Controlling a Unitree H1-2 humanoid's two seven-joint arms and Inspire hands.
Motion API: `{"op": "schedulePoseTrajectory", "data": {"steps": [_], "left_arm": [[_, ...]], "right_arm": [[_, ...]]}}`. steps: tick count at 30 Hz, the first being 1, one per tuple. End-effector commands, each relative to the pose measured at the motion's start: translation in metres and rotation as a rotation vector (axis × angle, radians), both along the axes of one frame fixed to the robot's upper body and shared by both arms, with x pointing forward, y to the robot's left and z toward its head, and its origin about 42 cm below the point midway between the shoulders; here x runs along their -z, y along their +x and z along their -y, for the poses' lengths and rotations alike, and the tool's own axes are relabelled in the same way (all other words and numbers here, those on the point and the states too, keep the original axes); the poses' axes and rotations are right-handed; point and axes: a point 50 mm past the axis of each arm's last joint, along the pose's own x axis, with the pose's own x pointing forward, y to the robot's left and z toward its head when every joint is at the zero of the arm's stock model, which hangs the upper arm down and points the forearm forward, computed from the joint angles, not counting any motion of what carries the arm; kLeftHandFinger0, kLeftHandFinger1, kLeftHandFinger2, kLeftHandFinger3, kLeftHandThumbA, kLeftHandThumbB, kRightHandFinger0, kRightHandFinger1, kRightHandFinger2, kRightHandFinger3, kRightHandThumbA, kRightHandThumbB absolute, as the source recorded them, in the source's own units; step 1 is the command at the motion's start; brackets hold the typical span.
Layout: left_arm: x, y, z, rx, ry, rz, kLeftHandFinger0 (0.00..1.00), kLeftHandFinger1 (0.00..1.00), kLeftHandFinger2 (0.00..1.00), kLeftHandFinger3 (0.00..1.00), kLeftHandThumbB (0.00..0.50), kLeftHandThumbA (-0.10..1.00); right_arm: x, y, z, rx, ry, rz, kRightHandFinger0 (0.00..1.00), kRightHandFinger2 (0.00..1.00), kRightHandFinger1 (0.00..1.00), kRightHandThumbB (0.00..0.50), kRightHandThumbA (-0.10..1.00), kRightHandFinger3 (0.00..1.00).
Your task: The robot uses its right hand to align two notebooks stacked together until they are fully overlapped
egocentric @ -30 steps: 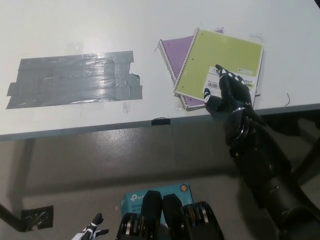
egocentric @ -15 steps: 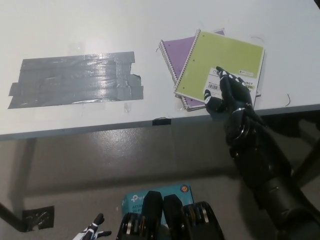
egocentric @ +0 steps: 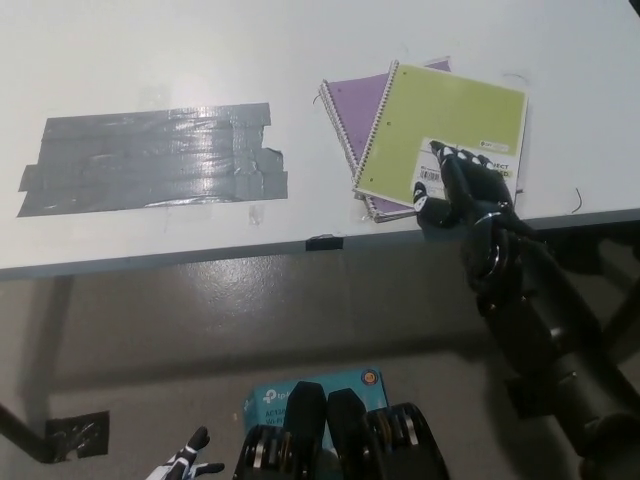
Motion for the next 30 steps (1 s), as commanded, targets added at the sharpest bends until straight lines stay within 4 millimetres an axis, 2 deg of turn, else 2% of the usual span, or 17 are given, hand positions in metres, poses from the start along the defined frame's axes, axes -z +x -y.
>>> {"op": "schedulePoseTrajectory", "data": {"steps": [1, 3, 5, 11, 14, 17, 18, 21, 22, 23, 24, 28, 30], "left_arm": [[-0.007, 0.002, -0.005, 0.017, 0.013, 0.033, 0.63, 0.71, 0.79, 1.00, 0.492, 1.00], [-0.007, 0.001, -0.005, 0.017, 0.020, 0.033, 0.63, 0.71, 0.77, 1.00, 0.500, 1.00], [-0.007, 0.001, -0.005, 0.015, 0.020, 0.034, 0.64, 0.71, 0.77, 1.00, 0.472, 1.00], [-0.007, 0.000, -0.009, 0.011, 0.018, 0.032, 0.70, 0.73, 0.75, 1.00, 0.459, 1.00], [-0.009, 0.000, -0.008, 0.014, 0.015, 0.033, 0.69, 0.71, 0.74, 1.00, 0.456, 1.00], [-0.008, 0.001, -0.008, 0.016, 0.021, 0.034, 0.64, 0.69, 0.72, 1.00, 0.490, 1.00], [-0.008, 0.000, -0.009, 0.018, 0.020, 0.036, 0.64, 0.69, 0.72, 1.00, 0.477, 1.00], [-0.008, -0.001, -0.009, 0.022, 0.034, 0.039, 0.63, 0.68, 0.73, 1.00, 0.478, 1.00], [-0.009, -0.002, -0.009, 0.020, 0.032, 0.035, 0.66, 0.71, 0.77, 1.00, 0.483, 1.00], [-0.009, -0.002, -0.009, 0.020, 0.029, 0.034, 0.66, 0.71, 0.77, 1.00, 0.481, 1.00], [-0.008, -0.001, -0.010, 0.022, 0.035, 0.035, 0.65, 0.71, 0.77, 1.00, 0.489, 1.00], [-0.009, -0.001, -0.011, 0.014, 0.028, 0.037, 0.63, 0.69, 0.74, 1.00, 0.458, 1.00], [-0.009, -0.001, -0.011, 0.019, 0.028, 0.042, 0.63, 0.68, 0.74, 1.00, 0.461, 1.00]], "right_arm": [[0.056, -0.031, 0.029, -0.048, -0.123, -0.355, 1.00, 1.00, 1.00, 0.488, 1.00, 1.00], [0.063, -0.037, 0.032, -0.058, -0.122, -0.365, 1.00, 1.00, 1.00, 0.500, 1.00, 1.00], [0.067, -0.041, 0.033, -0.095, -0.149, -0.357, 1.00, 1.00, 1.00, 0.500, 1.00, 1.00], [0.071, -0.049, 0.032, -0.171, -0.251, -0.356, 1.00, 1.00, 1.00, 0.500, 1.00, 1.00], [0.075, -0.056, 0.039, -0.199, -0.293, -0.357, 1.00, 1.00, 1.00, 0.500, 1.00, 1.00], [0.080, -0.060, 0.048, -0.211, -0.345, -0.361, 1.00, 1.00, 1.00, 0.492, 1.00, 1.00], [0.081, -0.060, 0.050, -0.214, -0.360, -0.362, 1.00, 1.00, 1.00, 0.491, 1.00, 1.00], [0.080, -0.059, 0.055, -0.218, -0.374, -0.367, 1.00, 1.00, 1.00, 0.493, 1.00, 1.00], [0.077, -0.057, 0.059, -0.230, -0.418, -0.362, 1.00, 1.00, 1.00, 0.492, 1.00, 1.00], [0.076, -0.056, 0.061, -0.244, -0.446, -0.348, 1.00, 1.00, 1.00, 0.484, 1.00, 1.00], [0.074, -0.055, 0.064, -0.256, -0.471, -0.331, 1.00, 1.00, 1.00, 0.477, 1.00, 1.00], [0.067, -0.047, 0.071, -0.287, -0.512, -0.289, 1.00, 1.00, 1.00, 0.479, 1.00, 1.00], [0.054, -0.037, 0.074, -0.305, -0.557, -0.241, 1.00, 1.00, 1.00, 0.466, 1.00, 1.00]]}}
